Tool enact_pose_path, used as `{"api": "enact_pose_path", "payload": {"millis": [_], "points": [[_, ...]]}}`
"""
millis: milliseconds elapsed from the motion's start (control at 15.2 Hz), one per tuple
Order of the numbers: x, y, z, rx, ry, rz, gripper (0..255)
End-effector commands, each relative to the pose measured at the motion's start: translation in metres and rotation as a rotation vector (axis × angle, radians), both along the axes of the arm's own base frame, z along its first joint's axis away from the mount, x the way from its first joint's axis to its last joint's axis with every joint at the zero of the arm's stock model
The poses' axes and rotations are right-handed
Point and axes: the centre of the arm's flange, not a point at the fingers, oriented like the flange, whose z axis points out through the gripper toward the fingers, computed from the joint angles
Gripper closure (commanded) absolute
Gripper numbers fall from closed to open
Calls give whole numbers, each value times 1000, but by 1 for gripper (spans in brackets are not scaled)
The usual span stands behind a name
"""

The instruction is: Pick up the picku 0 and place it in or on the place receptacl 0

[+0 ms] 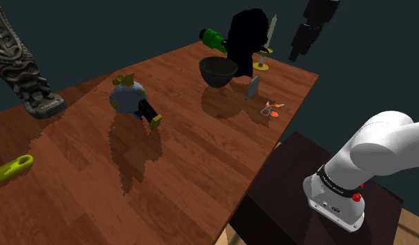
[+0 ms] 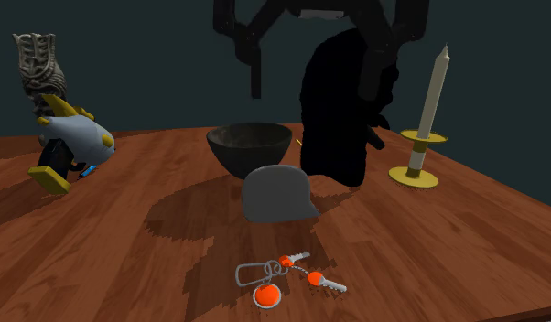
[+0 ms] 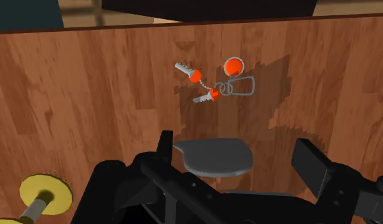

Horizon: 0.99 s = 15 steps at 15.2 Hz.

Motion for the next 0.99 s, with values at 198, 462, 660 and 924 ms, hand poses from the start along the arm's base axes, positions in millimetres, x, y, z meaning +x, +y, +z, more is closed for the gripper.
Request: {"api": "enact_pose_path", "payload": {"millis": [198, 462, 660, 924], "points": [[1, 42, -26, -77, -112, -372, 0], [29, 89, -63, -179, -260, -867, 0], [67, 109, -90, -255, -372, -1239, 0], [92, 107, -112, -298, -434, -1444, 0]]}}
